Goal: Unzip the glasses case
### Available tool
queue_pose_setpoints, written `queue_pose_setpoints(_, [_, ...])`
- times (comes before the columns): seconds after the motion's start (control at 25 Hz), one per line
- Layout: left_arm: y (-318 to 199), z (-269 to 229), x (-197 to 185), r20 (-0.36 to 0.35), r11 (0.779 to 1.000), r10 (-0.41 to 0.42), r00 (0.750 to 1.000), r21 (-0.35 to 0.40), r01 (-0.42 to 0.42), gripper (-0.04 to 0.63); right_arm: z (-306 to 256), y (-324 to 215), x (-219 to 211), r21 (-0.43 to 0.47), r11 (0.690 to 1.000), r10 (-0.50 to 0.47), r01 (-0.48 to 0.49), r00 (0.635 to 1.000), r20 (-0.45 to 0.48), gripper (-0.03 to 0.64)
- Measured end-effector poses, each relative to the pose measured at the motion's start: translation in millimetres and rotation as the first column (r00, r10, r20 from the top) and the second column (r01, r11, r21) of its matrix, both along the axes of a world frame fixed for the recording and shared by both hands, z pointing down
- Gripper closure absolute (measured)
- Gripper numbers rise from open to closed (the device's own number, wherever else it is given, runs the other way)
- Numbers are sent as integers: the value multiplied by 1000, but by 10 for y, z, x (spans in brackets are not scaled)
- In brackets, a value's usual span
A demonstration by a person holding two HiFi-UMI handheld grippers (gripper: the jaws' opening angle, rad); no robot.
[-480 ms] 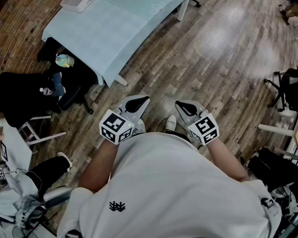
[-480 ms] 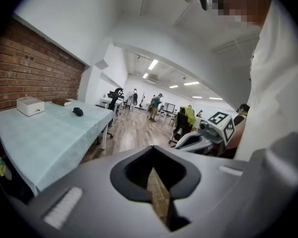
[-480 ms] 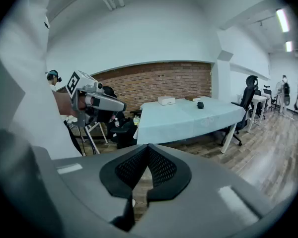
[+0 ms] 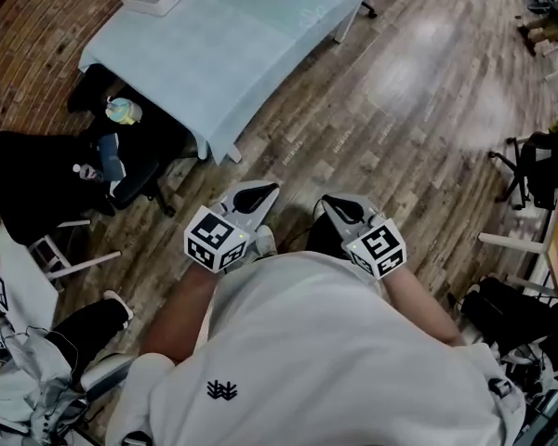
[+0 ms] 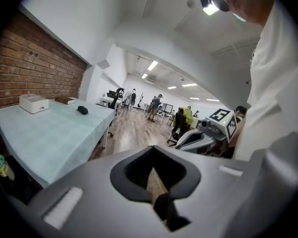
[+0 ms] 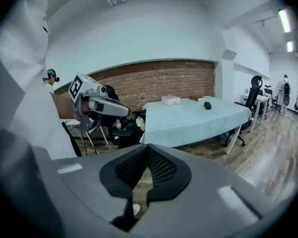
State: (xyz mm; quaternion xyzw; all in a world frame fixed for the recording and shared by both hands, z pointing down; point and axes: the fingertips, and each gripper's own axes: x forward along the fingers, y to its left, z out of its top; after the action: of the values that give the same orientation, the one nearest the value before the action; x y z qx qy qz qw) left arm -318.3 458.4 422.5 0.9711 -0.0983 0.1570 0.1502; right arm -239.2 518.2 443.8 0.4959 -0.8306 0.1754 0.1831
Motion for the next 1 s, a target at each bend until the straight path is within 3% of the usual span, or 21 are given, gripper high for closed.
queue_pose_setpoints(0.28, [-430,37,630,21,999,9,1000,31,-9,543,110,-534,690,-6,1000,19,-19,999,41,617])
queue_pose_setpoints(0.6, [-1173,-15,1812,78,997,-34,996,71,29,541,67,-1404,1898,32,998,-48,47,998,30,614])
queue_pose_setpoints(0.76, [-1481,-50,2283,71,995,-64,995,79,58,541,154,-1714,2377,17,997,-80,79,996,31,604])
queue_pose_setpoints(1.0, [-2024,-79,2524,63,992,-116,991,64,112,541,255,-2363,2660,0,995,-100,100,994,34,604])
